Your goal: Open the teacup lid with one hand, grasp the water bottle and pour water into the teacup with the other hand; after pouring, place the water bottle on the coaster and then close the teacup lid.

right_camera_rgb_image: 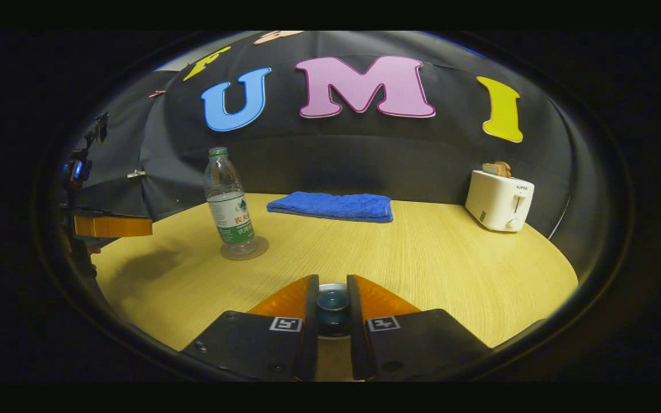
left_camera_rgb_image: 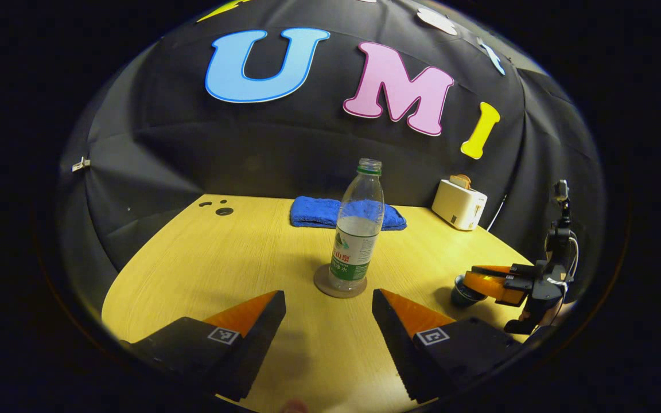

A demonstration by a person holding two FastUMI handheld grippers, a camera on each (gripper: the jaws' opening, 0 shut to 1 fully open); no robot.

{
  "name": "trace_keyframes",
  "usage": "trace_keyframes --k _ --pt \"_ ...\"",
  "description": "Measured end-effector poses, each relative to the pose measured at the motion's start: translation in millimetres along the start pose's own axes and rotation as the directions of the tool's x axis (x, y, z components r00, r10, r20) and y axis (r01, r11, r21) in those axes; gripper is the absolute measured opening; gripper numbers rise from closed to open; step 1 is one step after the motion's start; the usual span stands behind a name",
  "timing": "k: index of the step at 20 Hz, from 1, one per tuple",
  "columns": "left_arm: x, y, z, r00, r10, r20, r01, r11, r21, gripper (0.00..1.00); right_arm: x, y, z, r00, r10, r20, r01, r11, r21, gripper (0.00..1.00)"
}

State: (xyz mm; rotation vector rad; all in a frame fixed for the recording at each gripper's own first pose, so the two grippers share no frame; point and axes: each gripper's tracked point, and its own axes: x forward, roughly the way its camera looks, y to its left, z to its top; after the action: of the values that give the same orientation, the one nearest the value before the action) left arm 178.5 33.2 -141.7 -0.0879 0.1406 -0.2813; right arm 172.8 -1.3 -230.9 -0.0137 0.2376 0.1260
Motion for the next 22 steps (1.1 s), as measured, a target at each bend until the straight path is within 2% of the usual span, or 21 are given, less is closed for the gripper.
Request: trace_keyframes --k 3,4,5,8,11,14,15,17,19,22 --pt "-1 -9 3 1.000 -0.004 0.006 0.004 1.000 -0.006 0.96 1 -1 2 1.000 0.001 0.001 -0.001 1.000 0.019 0.31" --pt "-2 -14 5 1.000 -0.008 0.007 0.008 1.000 -0.002 0.96 -1 -3 8 1.000 0.000 0.015 0.000 1.000 0.028 0.37" --pt "-4 -18 9 1.000 -0.005 0.012 0.005 1.000 0.005 0.96 -3 -3 15 0.999 0.006 0.032 -0.007 0.999 0.038 0.48" --pt "-13 -30 23 1.000 0.009 0.022 -0.009 1.000 0.004 0.96 -18 2 39 0.998 0.034 0.056 -0.038 0.996 0.082 1.00" --pt "-28 -44 42 0.999 0.036 0.030 -0.034 0.999 -0.038 0.96 -43 -10 71 0.997 -0.006 0.076 0.000 0.997 0.078 1.00" --pt "-51 -42 69 0.988 0.147 0.053 -0.145 0.989 -0.037 0.96 -75 -24 106 0.994 -0.047 0.098 0.040 0.996 0.077 1.00" --pt "-61 -46 71 0.983 0.180 0.037 -0.178 0.982 -0.065 0.96 -84 -24 118 0.993 -0.040 0.115 0.029 0.995 0.097 1.00" --pt "-84 -70 80 0.981 0.193 0.032 -0.190 0.977 -0.093 0.96 -104 -26 132 0.993 -0.027 0.116 0.015 0.994 0.110 0.99" --pt "-109 -73 95 0.961 0.268 0.073 -0.263 0.962 -0.072 0.95 -126 -33 153 0.991 -0.038 0.130 0.025 0.994 0.103 0.99" --pt "-148 -84 107 0.930 0.350 0.110 -0.346 0.937 -0.053 0.95 -166 -28 188 0.981 -0.049 0.187 0.015 0.984 0.176 0.99"
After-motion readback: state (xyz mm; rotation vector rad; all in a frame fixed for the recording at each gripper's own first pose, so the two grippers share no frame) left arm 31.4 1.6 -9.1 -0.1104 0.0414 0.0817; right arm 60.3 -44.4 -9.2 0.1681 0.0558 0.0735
